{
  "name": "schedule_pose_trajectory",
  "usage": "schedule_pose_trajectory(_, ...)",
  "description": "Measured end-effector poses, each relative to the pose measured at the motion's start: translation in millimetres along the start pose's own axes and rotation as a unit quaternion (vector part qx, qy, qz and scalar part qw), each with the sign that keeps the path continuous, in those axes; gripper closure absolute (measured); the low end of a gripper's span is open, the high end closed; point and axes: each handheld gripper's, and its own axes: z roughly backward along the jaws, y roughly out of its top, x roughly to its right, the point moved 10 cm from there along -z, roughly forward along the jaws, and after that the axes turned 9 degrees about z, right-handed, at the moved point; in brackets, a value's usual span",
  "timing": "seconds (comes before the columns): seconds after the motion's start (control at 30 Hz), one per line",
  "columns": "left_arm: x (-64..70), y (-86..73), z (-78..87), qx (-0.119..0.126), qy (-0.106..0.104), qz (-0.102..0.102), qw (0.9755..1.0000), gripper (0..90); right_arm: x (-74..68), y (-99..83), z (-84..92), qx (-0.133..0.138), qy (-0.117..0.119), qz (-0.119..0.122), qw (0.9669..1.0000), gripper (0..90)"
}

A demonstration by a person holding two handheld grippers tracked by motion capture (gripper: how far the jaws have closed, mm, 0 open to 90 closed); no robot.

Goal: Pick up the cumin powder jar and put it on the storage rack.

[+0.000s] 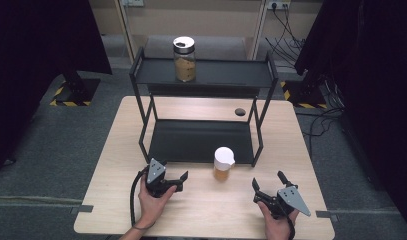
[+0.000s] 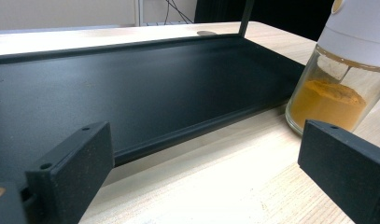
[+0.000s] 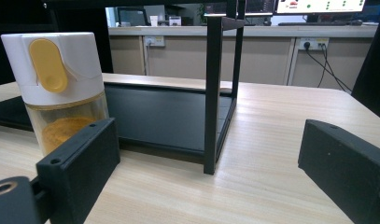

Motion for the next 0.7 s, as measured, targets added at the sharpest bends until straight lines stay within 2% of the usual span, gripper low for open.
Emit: schedule_pose_trajectory(0.7, -1.1, -0.3, 1.7, 0.002, 0.003, -0.004, 1.0000, 3.3, -1.2, 0.3, -0.3, -0.001, -0.001, 0.006, 1.0000, 5.7)
